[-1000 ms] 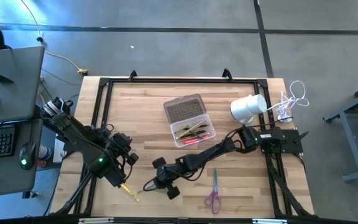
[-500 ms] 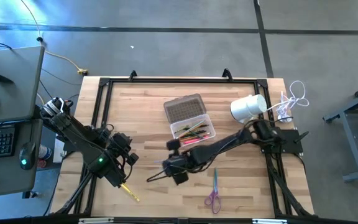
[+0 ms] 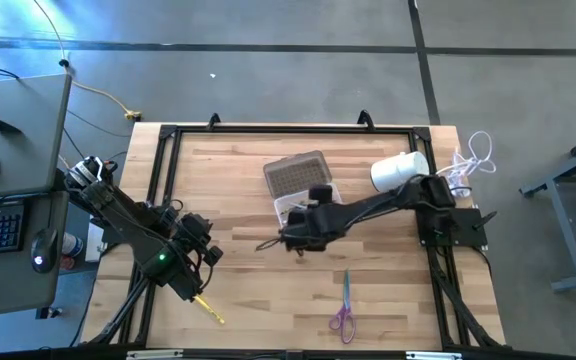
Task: Pick & place school supplies into a supply box
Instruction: Put the blue pencil into the gray supply box
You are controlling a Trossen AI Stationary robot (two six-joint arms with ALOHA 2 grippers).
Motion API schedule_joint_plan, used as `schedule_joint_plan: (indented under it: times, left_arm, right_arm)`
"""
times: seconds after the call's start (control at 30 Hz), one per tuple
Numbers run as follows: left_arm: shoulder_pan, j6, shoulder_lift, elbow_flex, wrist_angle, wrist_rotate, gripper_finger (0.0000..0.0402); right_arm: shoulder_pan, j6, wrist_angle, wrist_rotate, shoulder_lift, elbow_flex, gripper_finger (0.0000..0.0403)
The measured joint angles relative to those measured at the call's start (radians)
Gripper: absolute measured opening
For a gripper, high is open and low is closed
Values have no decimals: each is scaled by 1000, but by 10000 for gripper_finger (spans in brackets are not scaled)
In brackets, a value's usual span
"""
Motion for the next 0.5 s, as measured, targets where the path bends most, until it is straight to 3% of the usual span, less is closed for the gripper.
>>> schedule_joint_plan:
  times: [0.27, 0.5]
  left_arm:
    - [0, 0, 0, 0, 0, 0, 96]
    - [0, 0, 0, 0, 8, -1, 96]
  right_arm:
    - [-77, -230, 277, -29, 3, -268, 8]
    - [-119, -225, 386, -52, 3, -320, 21]
